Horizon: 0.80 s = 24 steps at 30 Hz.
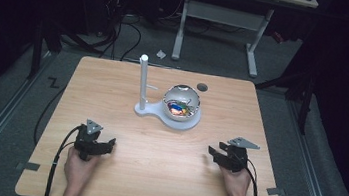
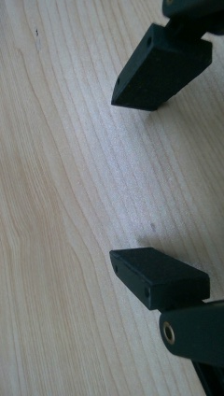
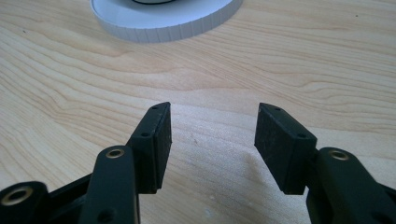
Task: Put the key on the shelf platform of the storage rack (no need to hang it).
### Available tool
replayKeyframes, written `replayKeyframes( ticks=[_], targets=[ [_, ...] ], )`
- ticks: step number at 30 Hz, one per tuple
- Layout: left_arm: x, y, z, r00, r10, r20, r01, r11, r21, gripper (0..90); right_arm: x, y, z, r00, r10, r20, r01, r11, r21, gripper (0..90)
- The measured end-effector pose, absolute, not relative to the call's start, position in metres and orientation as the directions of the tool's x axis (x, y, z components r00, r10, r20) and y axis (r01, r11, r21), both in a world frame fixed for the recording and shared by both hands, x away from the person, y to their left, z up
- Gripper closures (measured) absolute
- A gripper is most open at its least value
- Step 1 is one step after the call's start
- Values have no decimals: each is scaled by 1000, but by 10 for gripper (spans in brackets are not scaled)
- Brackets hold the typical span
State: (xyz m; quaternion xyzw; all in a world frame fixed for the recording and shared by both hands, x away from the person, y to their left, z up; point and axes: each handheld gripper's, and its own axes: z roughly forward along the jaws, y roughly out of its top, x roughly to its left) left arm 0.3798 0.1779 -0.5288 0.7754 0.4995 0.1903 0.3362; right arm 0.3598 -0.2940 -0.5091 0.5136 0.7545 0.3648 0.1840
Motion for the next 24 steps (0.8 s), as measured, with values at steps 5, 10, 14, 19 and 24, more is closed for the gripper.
replayKeyframes(
  ticks=[5,10,14,19,24],
  targets=[
    [380,178,-529,429,902,-41,647,-275,712,219,360,-292,-513,-398,914,86,649,213,731,462],
    [380,178,-529,429,902,-41,647,-275,711,219,361,-292,-517,-395,916,70,650,225,726,462],
    [380,178,-529,429,903,-41,647,-275,711,219,361,-291,-518,-395,918,41,646,245,723,461],
    [380,178,-529,429,903,-41,647,-275,711,219,362,-288,-519,-388,922,10,651,266,711,459],
    [380,178,-529,429,903,-41,647,-275,711,219,362,-285,-519,-391,920,-23,648,293,703,450]
  ],
)
